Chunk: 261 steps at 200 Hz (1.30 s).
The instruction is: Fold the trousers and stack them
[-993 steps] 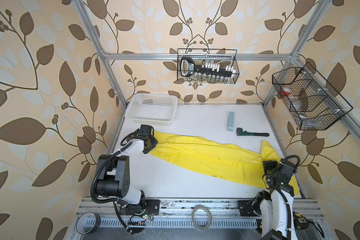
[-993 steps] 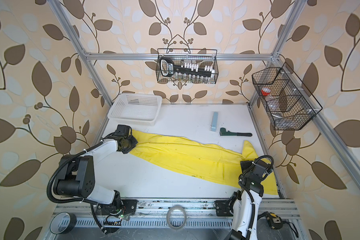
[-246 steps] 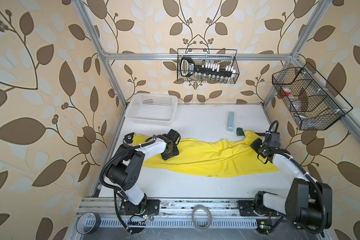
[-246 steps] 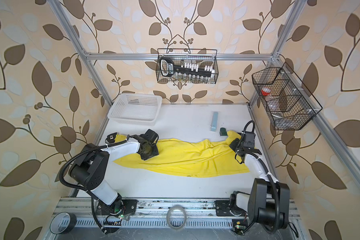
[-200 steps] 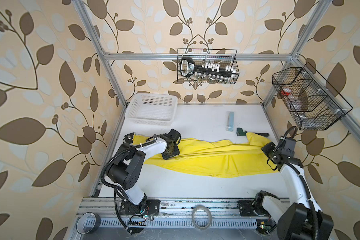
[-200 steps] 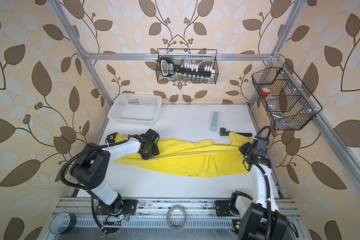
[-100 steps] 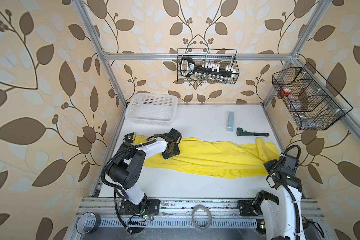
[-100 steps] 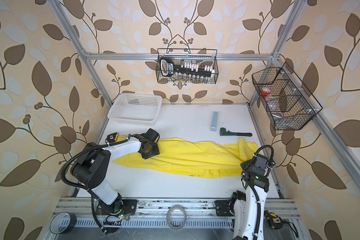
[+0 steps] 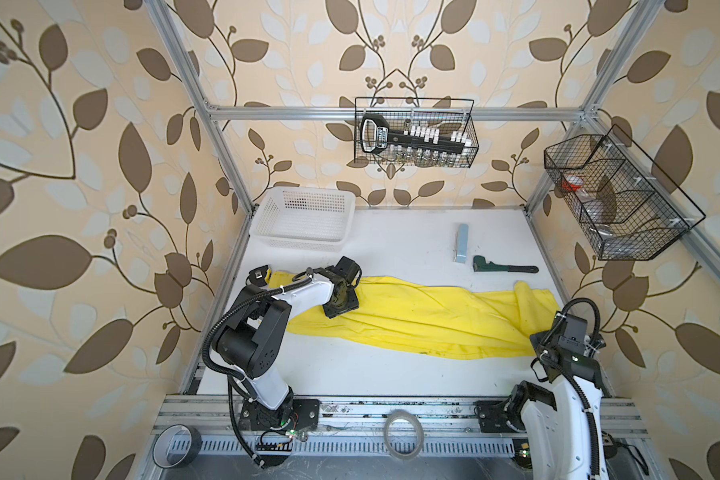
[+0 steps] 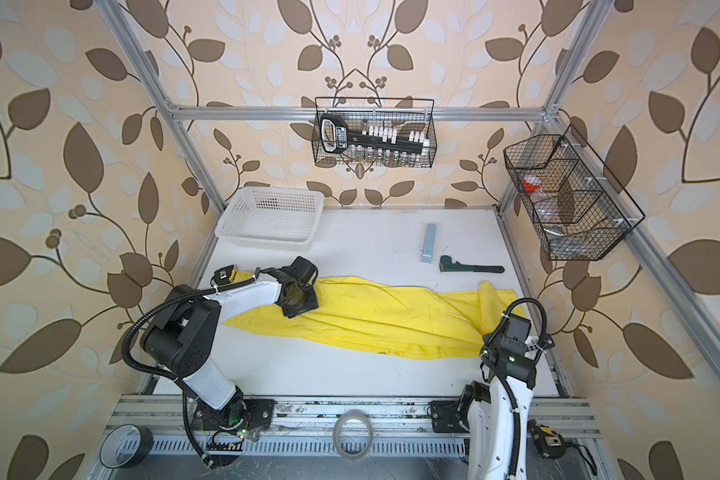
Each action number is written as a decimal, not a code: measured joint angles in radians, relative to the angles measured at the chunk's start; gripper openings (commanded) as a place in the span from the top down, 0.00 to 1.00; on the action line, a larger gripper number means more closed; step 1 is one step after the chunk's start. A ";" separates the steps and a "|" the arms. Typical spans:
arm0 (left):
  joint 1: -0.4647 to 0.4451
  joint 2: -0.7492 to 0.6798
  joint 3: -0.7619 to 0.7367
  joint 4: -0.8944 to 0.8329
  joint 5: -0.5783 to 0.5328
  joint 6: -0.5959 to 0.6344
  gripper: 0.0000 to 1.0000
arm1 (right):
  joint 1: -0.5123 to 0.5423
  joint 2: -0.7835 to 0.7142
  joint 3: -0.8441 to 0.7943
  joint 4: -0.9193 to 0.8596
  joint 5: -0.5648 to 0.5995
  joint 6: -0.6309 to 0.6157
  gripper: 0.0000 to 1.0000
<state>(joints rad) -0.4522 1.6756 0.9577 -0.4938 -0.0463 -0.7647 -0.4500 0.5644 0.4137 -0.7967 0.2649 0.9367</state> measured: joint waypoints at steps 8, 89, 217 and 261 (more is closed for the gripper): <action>0.003 0.000 0.000 -0.001 -0.001 0.000 0.46 | 0.002 0.000 -0.002 -0.006 0.023 0.012 0.86; -0.006 -0.048 0.042 -0.083 -0.007 0.049 0.41 | 0.049 0.008 0.025 -0.019 0.108 0.029 0.52; -0.194 0.026 0.032 -0.010 0.070 0.084 0.41 | 0.270 0.570 0.112 0.437 -0.068 -0.206 0.43; -0.173 0.002 0.002 0.004 0.063 0.080 0.43 | 0.276 0.687 0.112 0.494 -0.075 -0.237 0.42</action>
<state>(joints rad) -0.6250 1.6779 0.9596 -0.4900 0.0170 -0.6842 -0.1738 1.2514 0.5255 -0.3027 0.1902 0.7002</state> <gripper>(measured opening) 0.577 0.577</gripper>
